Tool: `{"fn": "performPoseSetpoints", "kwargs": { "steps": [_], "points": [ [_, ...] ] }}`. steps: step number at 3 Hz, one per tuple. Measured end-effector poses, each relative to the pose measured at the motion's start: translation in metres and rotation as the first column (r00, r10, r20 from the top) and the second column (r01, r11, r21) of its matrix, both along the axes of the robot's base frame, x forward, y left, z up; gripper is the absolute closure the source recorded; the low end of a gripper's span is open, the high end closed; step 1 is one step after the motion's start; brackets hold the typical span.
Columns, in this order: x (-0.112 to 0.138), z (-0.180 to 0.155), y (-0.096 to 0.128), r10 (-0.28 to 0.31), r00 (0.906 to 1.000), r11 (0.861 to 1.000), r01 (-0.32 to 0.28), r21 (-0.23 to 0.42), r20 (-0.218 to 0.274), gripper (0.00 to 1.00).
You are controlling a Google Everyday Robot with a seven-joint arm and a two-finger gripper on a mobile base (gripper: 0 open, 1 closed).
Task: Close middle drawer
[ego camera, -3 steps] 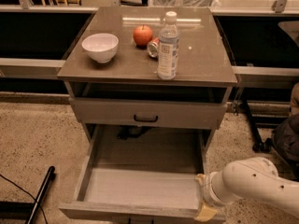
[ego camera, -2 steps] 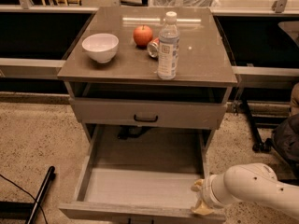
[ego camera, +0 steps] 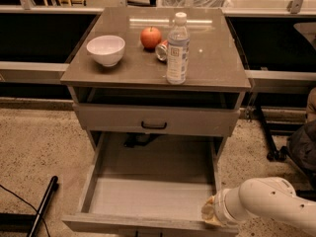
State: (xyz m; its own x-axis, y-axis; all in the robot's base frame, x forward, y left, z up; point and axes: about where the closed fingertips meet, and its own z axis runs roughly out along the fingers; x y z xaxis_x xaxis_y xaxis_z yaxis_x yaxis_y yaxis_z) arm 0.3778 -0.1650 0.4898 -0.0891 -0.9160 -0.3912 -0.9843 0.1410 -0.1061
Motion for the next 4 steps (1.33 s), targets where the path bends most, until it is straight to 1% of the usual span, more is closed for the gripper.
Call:
{"fn": "performPoseSetpoints", "kwargs": {
  "steps": [1, 2, 3, 4],
  "points": [
    [-0.021, -0.006, 0.012, 0.072, 0.9973, 0.997, -0.072, -0.031, 0.015, 1.0],
    [-0.05, -0.027, 0.018, 0.159, 0.9873, 0.982, -0.157, -0.103, 0.008, 1.0],
    [-0.06, -0.045, 0.026, 0.195, 0.9806, 0.97, -0.195, -0.144, -0.014, 1.0],
    [-0.059, -0.046, 0.025, 0.179, 0.9838, 0.972, -0.179, -0.149, -0.013, 0.82]
  ]
}}
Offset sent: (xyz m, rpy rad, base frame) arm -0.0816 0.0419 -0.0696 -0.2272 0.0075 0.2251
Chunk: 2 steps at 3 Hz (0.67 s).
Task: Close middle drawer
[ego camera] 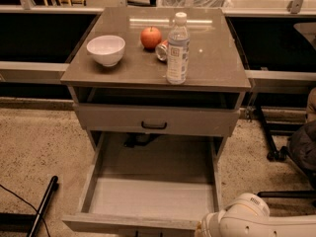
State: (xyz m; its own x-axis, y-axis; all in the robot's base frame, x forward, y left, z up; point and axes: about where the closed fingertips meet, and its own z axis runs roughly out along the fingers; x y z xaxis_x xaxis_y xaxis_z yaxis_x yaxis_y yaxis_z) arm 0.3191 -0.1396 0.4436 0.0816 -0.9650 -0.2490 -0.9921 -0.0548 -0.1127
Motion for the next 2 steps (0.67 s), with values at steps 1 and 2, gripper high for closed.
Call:
{"fn": "performPoseSetpoints", "kwargs": {
  "steps": [1, 2],
  "points": [
    [-0.0002, 0.0, 0.0001, 0.001, 1.0, 1.0, -0.001, 0.0, 0.0, 0.58],
    [-0.0002, 0.0, 0.0001, 0.001, 1.0, 1.0, -0.001, 0.0, 0.0, 0.34]
  ]
}}
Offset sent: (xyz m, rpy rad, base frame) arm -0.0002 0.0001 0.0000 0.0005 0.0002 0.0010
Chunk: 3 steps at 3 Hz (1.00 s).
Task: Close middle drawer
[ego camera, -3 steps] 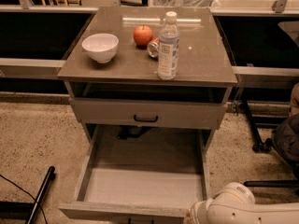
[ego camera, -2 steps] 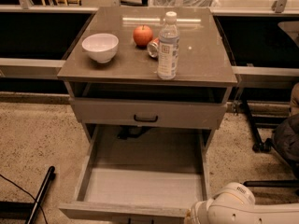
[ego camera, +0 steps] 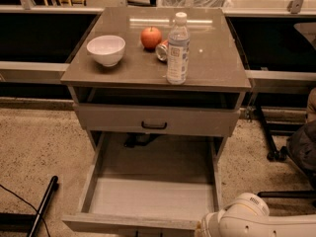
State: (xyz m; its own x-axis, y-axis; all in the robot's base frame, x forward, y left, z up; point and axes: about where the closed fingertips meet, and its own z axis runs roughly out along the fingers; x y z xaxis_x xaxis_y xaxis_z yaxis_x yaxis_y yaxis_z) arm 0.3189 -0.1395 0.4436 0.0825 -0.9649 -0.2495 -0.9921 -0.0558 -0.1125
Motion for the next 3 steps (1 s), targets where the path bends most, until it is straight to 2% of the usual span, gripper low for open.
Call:
{"fn": "performPoseSetpoints", "kwargs": {
  "steps": [1, 2, 3],
  "points": [
    [0.0, 0.0, 0.0, 0.0, 1.0, 1.0, 0.0, 0.0, 0.0, 0.11],
    [0.0, 0.0, 0.0, 0.0, 1.0, 1.0, 0.0, 0.0, 0.0, 0.0],
    [0.0, 0.0, 0.0, 0.0, 1.0, 1.0, 0.0, 0.0, 0.0, 0.0]
  ]
}}
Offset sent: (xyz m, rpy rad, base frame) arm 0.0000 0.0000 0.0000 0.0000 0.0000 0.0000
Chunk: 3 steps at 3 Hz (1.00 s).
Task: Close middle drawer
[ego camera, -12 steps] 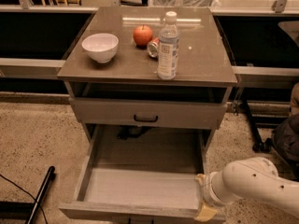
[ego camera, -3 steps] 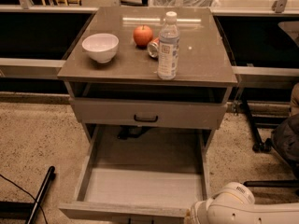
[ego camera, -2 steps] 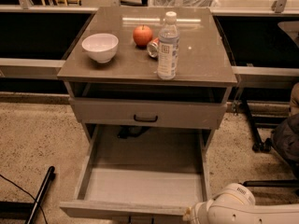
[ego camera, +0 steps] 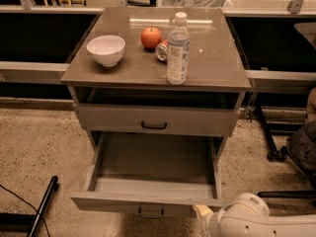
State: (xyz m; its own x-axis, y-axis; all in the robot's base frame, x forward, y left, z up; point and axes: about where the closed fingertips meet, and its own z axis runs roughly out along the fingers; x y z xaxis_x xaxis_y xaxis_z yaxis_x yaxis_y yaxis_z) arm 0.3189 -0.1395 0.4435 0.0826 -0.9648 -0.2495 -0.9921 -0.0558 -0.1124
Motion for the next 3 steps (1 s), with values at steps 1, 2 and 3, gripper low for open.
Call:
{"fn": "performPoseSetpoints", "kwargs": {
  "steps": [1, 2, 3],
  "points": [
    [-0.0016, 0.002, 0.0005, 0.0, 1.0, 1.0, 0.0, -0.001, 0.003, 0.16],
    [-0.0016, 0.002, 0.0005, 0.0, 1.0, 1.0, 0.0, -0.001, 0.003, 0.38],
    [-0.0016, 0.002, 0.0005, 0.0, 1.0, 1.0, 0.0, -0.001, 0.003, 0.63]
  ]
}}
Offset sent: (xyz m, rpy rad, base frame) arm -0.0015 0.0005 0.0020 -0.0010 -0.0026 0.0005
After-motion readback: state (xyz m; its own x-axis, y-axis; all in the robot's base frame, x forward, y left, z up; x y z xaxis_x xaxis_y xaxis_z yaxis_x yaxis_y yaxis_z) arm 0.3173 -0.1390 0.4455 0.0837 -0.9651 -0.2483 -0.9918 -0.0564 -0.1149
